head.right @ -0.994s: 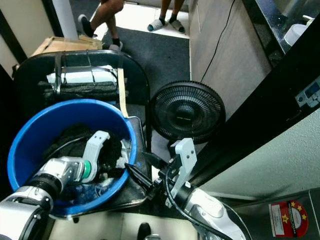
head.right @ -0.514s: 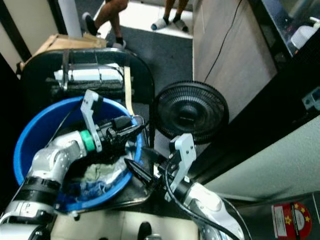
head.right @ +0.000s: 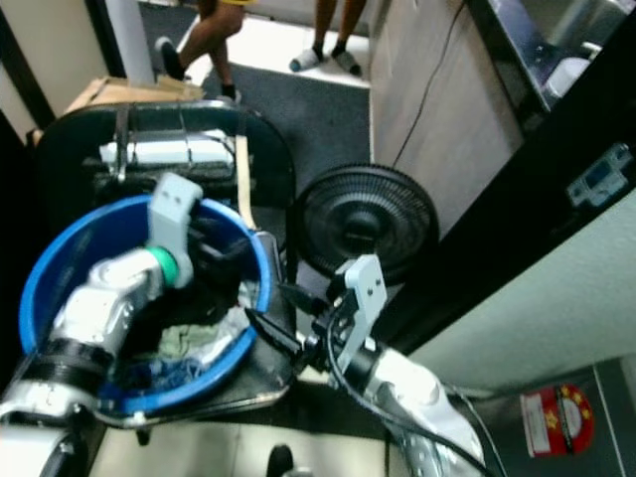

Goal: Clothes washing

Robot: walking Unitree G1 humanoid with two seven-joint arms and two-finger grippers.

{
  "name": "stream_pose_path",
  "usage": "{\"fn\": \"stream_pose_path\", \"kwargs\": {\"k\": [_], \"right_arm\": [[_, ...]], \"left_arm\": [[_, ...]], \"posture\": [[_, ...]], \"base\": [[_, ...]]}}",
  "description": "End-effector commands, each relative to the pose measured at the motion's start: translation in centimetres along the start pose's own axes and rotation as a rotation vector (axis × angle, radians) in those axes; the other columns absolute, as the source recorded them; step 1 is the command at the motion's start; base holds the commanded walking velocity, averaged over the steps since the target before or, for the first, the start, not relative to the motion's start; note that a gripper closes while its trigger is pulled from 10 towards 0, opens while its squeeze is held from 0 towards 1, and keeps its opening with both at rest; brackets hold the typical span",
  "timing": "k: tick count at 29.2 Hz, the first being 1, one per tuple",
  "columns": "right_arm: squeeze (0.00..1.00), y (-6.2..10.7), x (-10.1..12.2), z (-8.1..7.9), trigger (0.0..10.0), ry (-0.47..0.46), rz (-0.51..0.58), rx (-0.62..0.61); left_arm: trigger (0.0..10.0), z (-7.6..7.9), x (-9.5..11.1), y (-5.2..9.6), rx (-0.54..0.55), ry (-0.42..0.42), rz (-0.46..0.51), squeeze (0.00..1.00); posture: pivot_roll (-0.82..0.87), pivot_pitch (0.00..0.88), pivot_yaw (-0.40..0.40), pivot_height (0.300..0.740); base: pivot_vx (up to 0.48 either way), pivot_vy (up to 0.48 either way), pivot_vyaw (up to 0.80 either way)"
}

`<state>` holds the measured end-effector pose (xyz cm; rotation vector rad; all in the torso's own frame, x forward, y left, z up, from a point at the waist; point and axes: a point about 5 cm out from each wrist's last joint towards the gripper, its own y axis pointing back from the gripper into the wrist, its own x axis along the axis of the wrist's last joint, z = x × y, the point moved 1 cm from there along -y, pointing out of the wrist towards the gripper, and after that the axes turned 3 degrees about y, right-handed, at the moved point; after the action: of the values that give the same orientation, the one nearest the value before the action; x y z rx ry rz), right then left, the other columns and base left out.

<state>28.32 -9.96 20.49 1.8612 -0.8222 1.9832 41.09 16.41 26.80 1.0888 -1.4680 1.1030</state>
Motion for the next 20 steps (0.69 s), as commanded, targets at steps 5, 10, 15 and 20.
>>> {"fn": "stream_pose_path", "kwargs": {"k": [5,10,15,20], "right_arm": [[0.0,-0.2,0.0,0.3,10.0,0.011,-0.006,0.017],[0.0,-0.6,0.1,0.5,10.0,0.02,-0.014,0.055],[0.0,-0.8,-0.1,0.2,10.0,0.022,-0.02,0.075],[0.0,-0.5,-0.3,0.1,10.0,0.017,-0.027,0.079]], "left_arm": [[10.0,-2.9,-2.2,0.7,0.156,0.01,-0.102,0.0],[10.0,-5.3,-7.2,2.3,0.192,0.052,-0.312,0.0],[10.0,-5.4,-8.2,2.3,0.203,0.097,-0.325,0.0],[10.0,-3.9,-6.4,1.1,0.114,0.17,-0.212,0.0]], "posture": [[0.01,0.226,-0.081,0.74],[0.02,0.229,-0.11,0.74],[0.01,0.238,-0.114,0.74],[0.01,0.243,-0.109,0.74]], "base": [[0.0,0.0,0.0],[0.0,0.0,0.0],[0.0,0.0,0.0],[0.0,0.0,0.0]]}}
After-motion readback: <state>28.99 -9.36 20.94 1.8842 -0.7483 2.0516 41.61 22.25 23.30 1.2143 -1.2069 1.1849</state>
